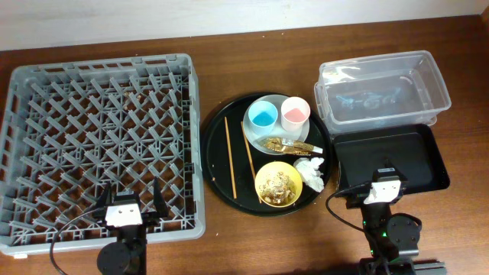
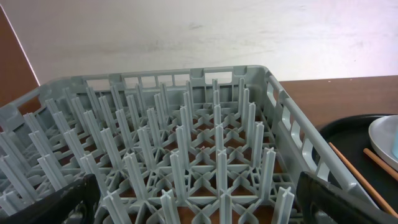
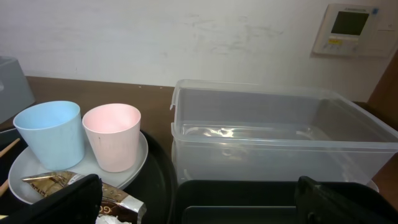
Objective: Sort waste into correct bins and load items into the dishwasher rack
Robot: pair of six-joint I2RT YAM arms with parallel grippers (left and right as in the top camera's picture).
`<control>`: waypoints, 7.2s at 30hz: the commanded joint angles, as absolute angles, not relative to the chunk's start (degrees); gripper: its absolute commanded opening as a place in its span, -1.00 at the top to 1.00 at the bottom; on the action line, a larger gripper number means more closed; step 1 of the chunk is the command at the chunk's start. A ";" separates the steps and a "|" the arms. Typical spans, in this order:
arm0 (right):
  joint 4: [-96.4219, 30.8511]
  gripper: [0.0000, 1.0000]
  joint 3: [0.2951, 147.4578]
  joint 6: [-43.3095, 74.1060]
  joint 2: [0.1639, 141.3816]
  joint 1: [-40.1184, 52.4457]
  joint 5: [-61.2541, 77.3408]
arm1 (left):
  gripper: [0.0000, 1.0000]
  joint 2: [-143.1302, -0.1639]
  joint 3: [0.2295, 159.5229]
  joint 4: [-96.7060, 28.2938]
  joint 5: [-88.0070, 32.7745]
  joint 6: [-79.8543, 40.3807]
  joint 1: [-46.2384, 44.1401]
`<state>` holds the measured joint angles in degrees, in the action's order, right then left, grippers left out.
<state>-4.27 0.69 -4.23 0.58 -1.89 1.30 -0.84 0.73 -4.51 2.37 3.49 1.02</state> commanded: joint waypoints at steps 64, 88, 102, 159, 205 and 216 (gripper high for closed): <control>-4.49 -0.97 0.32 -3.57 0.21 -2.17 0.78 | -0.97 -72.44 63.64 -44.16 -26.94 -5.61 -17.85; -4.51 -0.97 0.32 -3.57 0.21 -2.17 0.78 | 0.20 -76.55 63.64 -48.21 -2.66 -21.85 -24.51; -4.51 -0.97 0.32 -3.57 0.21 -2.17 0.78 | 0.45 -90.04 63.64 -40.71 -5.15 -21.89 -26.06; -4.49 -0.97 0.32 -3.57 0.21 -2.17 0.78 | 1.00 -81.34 67.72 -38.26 23.42 -19.05 -29.76; -4.51 -0.97 0.32 -3.57 0.21 -2.17 0.78 | 0.02 -89.25 73.12 -44.10 -7.66 -25.08 -29.69; -4.49 -0.97 0.32 -3.57 0.21 -2.17 0.80 | 0.23 -102.94 73.12 -34.70 1.32 -31.92 -36.38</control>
<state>-4.29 0.69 -4.23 0.58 -1.91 1.30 -100.05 72.66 -36.49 -0.60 -30.04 -36.32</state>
